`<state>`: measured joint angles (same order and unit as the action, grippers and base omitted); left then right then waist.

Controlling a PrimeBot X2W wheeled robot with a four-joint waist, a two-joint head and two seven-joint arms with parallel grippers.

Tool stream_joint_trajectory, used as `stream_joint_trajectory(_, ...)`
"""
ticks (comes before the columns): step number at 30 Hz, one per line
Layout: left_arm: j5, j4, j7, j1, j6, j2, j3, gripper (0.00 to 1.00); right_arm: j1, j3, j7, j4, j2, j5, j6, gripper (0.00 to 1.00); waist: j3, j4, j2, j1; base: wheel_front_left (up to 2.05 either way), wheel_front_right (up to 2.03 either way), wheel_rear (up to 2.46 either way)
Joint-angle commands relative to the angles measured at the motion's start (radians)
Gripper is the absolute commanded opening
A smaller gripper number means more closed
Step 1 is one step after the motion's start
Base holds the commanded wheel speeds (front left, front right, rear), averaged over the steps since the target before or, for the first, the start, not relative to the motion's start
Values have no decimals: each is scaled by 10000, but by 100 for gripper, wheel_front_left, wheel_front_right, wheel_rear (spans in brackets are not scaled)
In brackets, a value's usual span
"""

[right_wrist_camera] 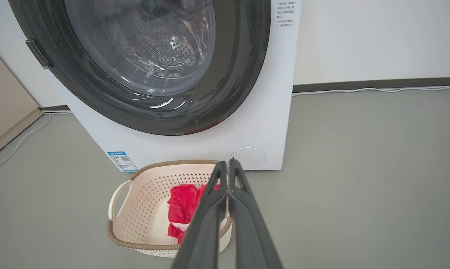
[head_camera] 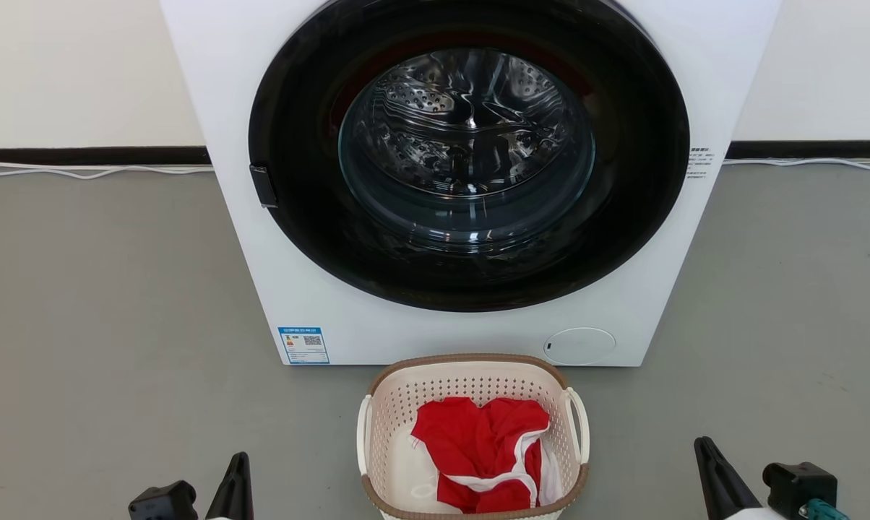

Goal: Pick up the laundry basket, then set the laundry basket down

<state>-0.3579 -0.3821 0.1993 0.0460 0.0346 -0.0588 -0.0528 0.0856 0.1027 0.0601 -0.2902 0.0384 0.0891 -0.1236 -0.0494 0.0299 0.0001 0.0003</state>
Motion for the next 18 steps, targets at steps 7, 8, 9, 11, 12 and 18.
stream_joint_trajectory(7, -847, 340, -188, -373, -161, -38, 160, 0, -376, 38, -122, 279, 57, 1062, -7, 0, 42, -19, -1, -1, 0, 0, 0)
stream_joint_trajectory(8, -951, 352, -211, -382, -174, -37, 171, 0, -386, 32, -130, 287, 57, 1190, -8, 0, 47, -22, -1, -2, 0, 0, 0)
stream_joint_trajectory(9, -1055, 364, -235, -391, -187, -36, 182, 0, -395, 26, -138, 294, 58, 1317, -8, 0, 52, -24, -1, -2, 0, 0, 0)
stream_joint_trajectory(11, -1263, 386, -283, -409, -214, -34, 205, 0, -416, 18, -157, 306, 59, 1571, -9, 0, 61, -29, -1, -2, 0, 0, 0)
stream_joint_trajectory(12, -1367, 396, -308, -418, -227, -33, 217, 0, -427, 15, -168, 311, 59, 1697, -10, 0, 65, -32, -1, -2, 0, 0, 0)
stream_joint_trajectory(18, -1990, 455, -460, -476, -307, -26, 292, 0, -501, 8, -244, 331, 63, 2453, -13, 0, 91, -47, -1, -2, 0, 0, 0)
